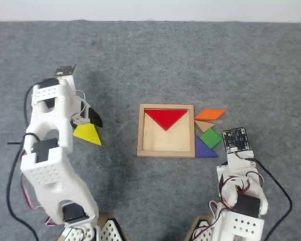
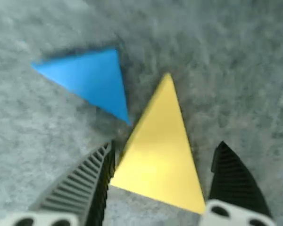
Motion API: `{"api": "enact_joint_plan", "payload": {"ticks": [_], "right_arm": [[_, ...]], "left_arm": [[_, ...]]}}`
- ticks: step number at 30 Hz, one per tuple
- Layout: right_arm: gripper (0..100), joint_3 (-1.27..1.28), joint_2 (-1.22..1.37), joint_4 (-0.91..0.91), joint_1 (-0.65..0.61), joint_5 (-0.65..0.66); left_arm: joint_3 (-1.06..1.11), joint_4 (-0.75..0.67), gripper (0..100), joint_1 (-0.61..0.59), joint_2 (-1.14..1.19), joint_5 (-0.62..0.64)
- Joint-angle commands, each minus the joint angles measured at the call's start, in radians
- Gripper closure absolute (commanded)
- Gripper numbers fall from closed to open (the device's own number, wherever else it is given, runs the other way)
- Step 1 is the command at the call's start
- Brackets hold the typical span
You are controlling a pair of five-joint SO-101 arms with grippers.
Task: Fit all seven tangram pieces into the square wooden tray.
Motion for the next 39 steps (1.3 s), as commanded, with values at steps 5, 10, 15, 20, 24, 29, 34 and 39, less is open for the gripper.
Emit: {"api": "enact_joint_plan", "payload": {"ticks": [5, 10, 15, 20, 24, 29, 34, 39], "right_arm": [[90.8, 0.015, -0.015, 0.008, -0.005, 0.014], [90.8, 0.015, -0.015, 0.008, -0.005, 0.014], [90.8, 0.015, -0.015, 0.007, -0.005, 0.014], [90.8, 0.015, -0.015, 0.007, -0.005, 0.014], [90.8, 0.015, -0.015, 0.007, -0.002, 0.014], [90.8, 0.015, -0.015, 0.007, -0.001, 0.014], [90.8, 0.015, -0.015, 0.007, -0.001, 0.014], [90.8, 0.015, -0.015, 0.007, -0.001, 0.014]], "left_arm": [[-0.048, 0.104, 68, -0.011, -0.011, -0.052], [-0.038, 0.138, 70, -0.063, -0.089, -0.057], [0.065, 0.149, 70, -0.058, -0.164, -0.081], [0.148, 0.072, 70, -0.026, -0.170, -0.071], [0.162, 0.032, 70, 0.020, -0.153, -0.029], [0.145, 0.011, 70, 0.018, -0.146, -0.012], [0.142, 0.014, 70, 0.021, -0.147, -0.026], [0.111, 0.021, 70, 0.008, -0.147, -0.068]]}}
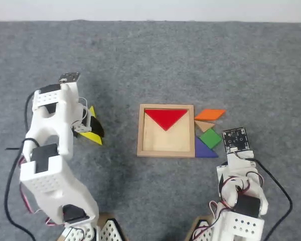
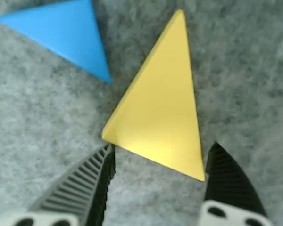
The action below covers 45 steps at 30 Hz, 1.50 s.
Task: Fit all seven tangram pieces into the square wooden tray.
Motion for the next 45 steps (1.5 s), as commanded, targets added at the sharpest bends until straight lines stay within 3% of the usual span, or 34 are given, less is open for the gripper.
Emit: {"api": "enact_joint_plan", "payload": {"ticks": [1, 9, 14, 18, 22, 25, 28, 31, 37, 45], "right_arm": [[90.8, 0.015, -0.015, 0.007, -0.001, 0.014], [90.8, 0.015, -0.015, 0.007, -0.001, 0.014], [90.8, 0.015, -0.015, 0.007, -0.001, 0.014], [90.8, 0.015, -0.015, 0.007, -0.005, 0.014], [90.8, 0.015, -0.015, 0.007, -0.005, 0.014], [90.8, 0.015, -0.015, 0.007, -0.005, 0.014], [90.8, 0.015, -0.015, 0.007, -0.005, 0.014], [90.8, 0.015, -0.015, 0.007, -0.005, 0.014], [90.8, 0.015, -0.015, 0.007, -0.005, 0.014], [90.8, 0.015, -0.015, 0.008, -0.004, 0.014]], "left_arm": [[-0.077, 0.000, 70, -0.011, -0.032, -0.020], [-0.222, 0.083, 70, 0.006, -0.002, -0.066], [-0.349, 0.160, 70, 0.005, 0.063, -0.187], [-0.358, 0.161, 70, 0.031, -0.015, -0.221], [-0.114, 0.101, 70, 0.106, -0.196, -0.222], [0.219, -0.100, 70, 0.147, -0.428, -0.218], [0.443, -0.249, 70, 0.112, -0.624, -0.190], [0.467, -0.222, 70, 0.055, -0.704, -0.169], [0.357, -0.150, 70, 0.040, -0.601, -0.230], [0.008, -0.110, 69, 0.003, -0.097, -0.137]]}}
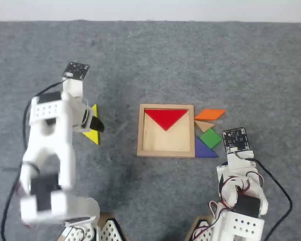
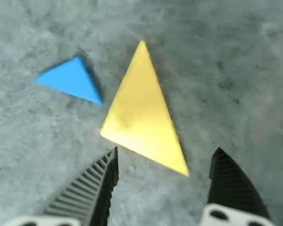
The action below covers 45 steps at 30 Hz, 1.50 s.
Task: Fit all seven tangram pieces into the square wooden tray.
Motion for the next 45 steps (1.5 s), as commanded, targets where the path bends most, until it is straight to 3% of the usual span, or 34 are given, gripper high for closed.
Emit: {"api": "enact_joint_plan", "payload": {"ticks": [1, 5, 14, 22, 45], "right_arm": [[90.8, 0.015, -0.015, 0.008, -0.004, 0.014], [90.8, 0.015, -0.015, 0.008, -0.005, 0.014], [90.8, 0.015, -0.015, 0.008, -0.005, 0.014], [90.8, 0.015, -0.015, 0.008, -0.005, 0.014], [90.8, 0.015, -0.015, 0.008, -0.005, 0.014]], "left_arm": [[-0.193, 0.028, 67, -0.035, 0.212, 0.035], [-0.298, 0.077, 63, -0.061, 0.328, 0.040], [-0.318, 0.086, 63, -0.066, 0.316, 0.032], [-0.312, 0.091, 63, -0.003, 0.325, 0.040], [-0.245, 0.103, 71, 0.041, 0.325, 0.034]]}}
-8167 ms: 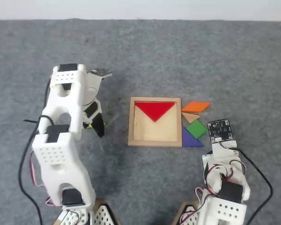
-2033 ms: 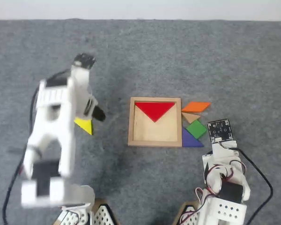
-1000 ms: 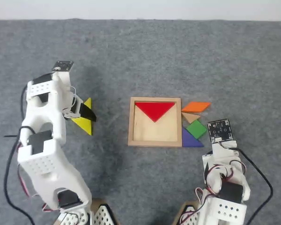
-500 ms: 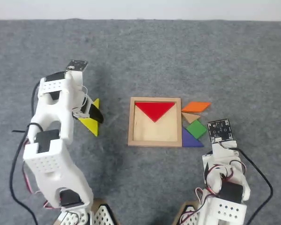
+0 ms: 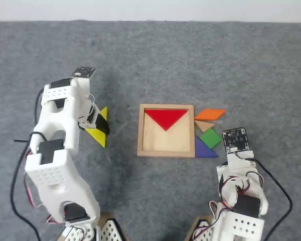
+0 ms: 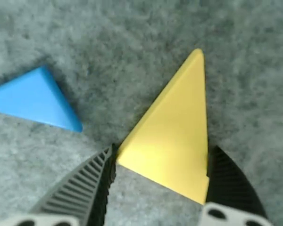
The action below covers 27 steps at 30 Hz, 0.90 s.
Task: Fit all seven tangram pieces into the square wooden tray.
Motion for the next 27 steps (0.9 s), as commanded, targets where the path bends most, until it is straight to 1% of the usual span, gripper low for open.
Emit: {"api": "enact_joint_plan", "payload": {"ticks": [1, 6, 11, 21, 27], "right_arm": [[90.8, 0.015, -0.015, 0.008, -0.005, 0.014], [90.8, 0.015, -0.015, 0.008, -0.005, 0.014], [90.8, 0.015, -0.015, 0.007, -0.005, 0.014], [90.8, 0.015, -0.015, 0.007, -0.005, 0.014], [90.8, 0.015, -0.015, 0.007, -0.005, 0.014]], "left_arm": [[0.005, 0.006, 71, 0.006, -0.011, 0.002], [0.005, 0.006, 71, 0.008, -0.015, 0.002], [0.002, 0.009, 74, 0.009, -0.021, -0.002], [0.001, 0.014, 74, 0.057, -0.023, -0.006], [-0.010, 0.069, 74, 0.058, -0.121, -0.009]]}}
